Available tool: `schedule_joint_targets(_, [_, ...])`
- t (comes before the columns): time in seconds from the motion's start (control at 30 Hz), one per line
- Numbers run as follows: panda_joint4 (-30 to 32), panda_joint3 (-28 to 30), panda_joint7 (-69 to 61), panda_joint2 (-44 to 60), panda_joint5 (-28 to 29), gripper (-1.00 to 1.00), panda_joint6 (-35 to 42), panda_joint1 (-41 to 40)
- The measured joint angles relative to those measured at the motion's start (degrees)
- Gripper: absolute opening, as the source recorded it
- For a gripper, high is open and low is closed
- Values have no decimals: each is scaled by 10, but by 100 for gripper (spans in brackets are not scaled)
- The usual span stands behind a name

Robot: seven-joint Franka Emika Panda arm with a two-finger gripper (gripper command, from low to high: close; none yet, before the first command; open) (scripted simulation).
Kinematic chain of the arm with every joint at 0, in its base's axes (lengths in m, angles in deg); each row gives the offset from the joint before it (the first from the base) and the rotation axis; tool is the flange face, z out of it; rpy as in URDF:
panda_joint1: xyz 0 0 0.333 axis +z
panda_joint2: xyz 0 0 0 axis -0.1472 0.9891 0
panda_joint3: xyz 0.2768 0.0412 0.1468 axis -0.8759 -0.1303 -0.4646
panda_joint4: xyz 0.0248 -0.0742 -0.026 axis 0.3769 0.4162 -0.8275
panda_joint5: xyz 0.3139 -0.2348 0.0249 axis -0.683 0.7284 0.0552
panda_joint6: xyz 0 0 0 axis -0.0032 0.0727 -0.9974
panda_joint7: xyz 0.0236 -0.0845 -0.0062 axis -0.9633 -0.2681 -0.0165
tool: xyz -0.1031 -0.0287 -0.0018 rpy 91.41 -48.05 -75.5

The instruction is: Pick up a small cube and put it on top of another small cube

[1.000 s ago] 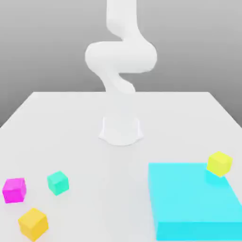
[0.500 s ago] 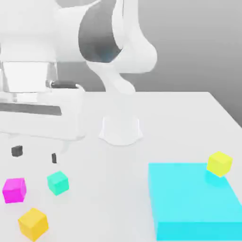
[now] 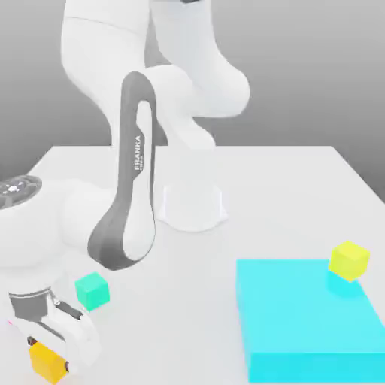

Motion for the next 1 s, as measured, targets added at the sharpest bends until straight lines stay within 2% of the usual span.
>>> schedule_joint_targets(0.13, [0,-1,0,2,0,-100,-1,-1])
schedule_joint_targets(0.3, [23,29,33,-86,34,-100,63,21])
schedule_joint_targets(0.5, [96,44,121,-164,-6,-100,72,25])
schedule_joint_targets(0.63, [148,59,208,-218,1,-100,70,30])
schedule_joint_targets(0.77, [202,64,322,-275,44,-100,65,14])
schedule_joint_targets(1.0, [288,45,549,-353,171,-100,53,-47])
